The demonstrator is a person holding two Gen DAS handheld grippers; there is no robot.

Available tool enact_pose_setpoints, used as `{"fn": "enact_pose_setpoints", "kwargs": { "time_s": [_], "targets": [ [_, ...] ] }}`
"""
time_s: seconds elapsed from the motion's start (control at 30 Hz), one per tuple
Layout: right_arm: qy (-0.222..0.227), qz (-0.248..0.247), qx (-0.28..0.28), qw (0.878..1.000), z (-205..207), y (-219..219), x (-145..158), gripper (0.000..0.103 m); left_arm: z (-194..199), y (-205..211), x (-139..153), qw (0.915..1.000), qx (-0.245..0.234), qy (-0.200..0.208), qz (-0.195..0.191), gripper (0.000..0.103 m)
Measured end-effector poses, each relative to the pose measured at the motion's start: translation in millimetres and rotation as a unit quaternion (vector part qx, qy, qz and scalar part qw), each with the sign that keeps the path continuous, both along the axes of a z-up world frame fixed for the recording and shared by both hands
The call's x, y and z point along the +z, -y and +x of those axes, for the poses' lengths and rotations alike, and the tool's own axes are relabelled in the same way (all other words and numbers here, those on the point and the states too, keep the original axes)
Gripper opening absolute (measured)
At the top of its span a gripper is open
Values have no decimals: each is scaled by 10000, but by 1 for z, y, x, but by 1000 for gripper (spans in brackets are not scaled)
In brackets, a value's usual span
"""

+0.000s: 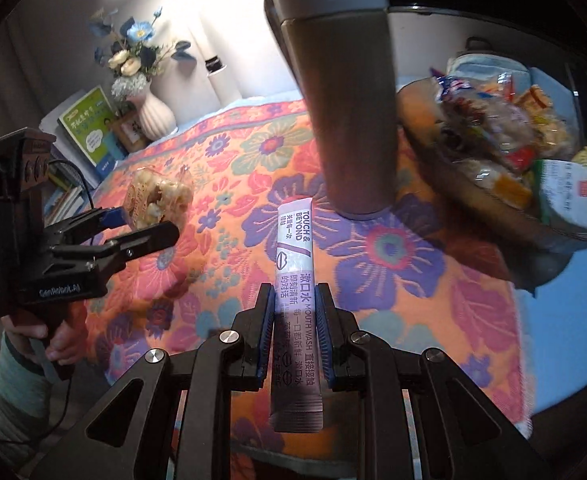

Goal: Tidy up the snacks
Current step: 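Carry both snacks to the glass plate and open both tools over it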

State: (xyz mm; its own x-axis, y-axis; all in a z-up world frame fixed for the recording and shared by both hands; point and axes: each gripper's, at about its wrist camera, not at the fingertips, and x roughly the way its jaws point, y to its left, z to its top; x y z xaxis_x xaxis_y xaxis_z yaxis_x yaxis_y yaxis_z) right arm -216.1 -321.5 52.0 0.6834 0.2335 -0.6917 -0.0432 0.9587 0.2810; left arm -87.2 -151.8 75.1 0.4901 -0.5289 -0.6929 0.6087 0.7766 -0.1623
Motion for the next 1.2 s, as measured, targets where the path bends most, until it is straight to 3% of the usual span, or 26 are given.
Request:
{"fn": "enact_pose_setpoints", "kwargs": {
  "time_s": [0.3, 0.53, 0.77, 1.2],
  "targets": [
    [445, 11, -374, 9983, -41, 45, 32, 19, -45, 80, 33, 9961, -847, 163, -207, 77],
    [849, 79, -1078, 9905, -51, 103, 59, 19, -50, 139, 55, 9930, -1080, 137, -460, 77],
    [1215, 188, -1594, 9795, -31, 163, 85, 19, -50, 200, 64, 9940, -1012, 146, -387, 77],
    [1069, 242, -1711, 9791, 25, 223, 90, 19, -28, 265, 67, 9967, -717, 383, -81, 77]
  ]
}}
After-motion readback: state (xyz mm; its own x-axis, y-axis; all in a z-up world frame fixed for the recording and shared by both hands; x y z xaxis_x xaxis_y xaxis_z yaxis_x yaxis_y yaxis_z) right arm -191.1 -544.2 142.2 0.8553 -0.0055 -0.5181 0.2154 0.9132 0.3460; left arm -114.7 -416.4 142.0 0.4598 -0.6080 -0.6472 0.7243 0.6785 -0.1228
